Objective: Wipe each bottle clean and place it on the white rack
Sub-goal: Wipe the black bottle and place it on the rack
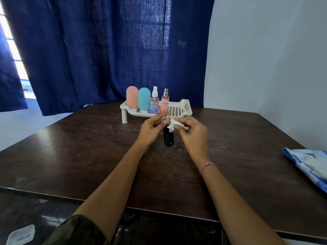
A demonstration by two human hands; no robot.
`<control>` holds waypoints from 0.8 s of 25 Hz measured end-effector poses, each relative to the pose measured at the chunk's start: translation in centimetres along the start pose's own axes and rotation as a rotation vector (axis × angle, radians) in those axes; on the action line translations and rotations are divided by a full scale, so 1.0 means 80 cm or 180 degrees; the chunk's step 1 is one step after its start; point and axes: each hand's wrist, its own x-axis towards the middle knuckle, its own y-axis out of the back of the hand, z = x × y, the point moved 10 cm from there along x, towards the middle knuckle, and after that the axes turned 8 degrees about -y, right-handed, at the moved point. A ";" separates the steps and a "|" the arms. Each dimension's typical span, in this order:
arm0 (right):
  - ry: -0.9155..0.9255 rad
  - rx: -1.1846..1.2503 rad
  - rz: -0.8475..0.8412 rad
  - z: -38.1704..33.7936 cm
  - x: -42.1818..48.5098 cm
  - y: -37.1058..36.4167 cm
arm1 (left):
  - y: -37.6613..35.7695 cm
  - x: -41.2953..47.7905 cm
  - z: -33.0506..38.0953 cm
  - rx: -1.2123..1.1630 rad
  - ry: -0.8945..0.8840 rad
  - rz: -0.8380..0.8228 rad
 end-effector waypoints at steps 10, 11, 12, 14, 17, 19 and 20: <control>0.0670 -0.0808 -0.0443 -0.027 -0.016 -0.036 | -0.001 -0.002 -0.001 -0.0474 0.0083 0.0072; 0.0668 -0.0901 -0.0482 -0.025 -0.016 -0.038 | -0.001 -0.002 -0.001 -0.0539 0.0126 0.0106; 0.0637 -0.0944 -0.0485 -0.023 -0.015 -0.037 | -0.001 -0.003 -0.001 -0.0586 0.0157 0.0116; 0.0547 -0.0913 -0.0310 -0.019 -0.012 -0.028 | -0.005 -0.004 0.001 -0.0625 0.0165 0.0058; 0.0570 -0.0902 0.0051 -0.023 -0.010 -0.011 | -0.010 -0.004 0.000 -0.0638 0.0207 0.0005; 0.0650 -0.0948 -0.0131 -0.024 -0.010 -0.017 | -0.008 -0.004 -0.002 -0.0675 0.0225 0.0040; 0.0682 -0.0971 -0.0346 -0.024 -0.011 -0.024 | -0.006 -0.004 -0.003 -0.0709 0.0241 0.0068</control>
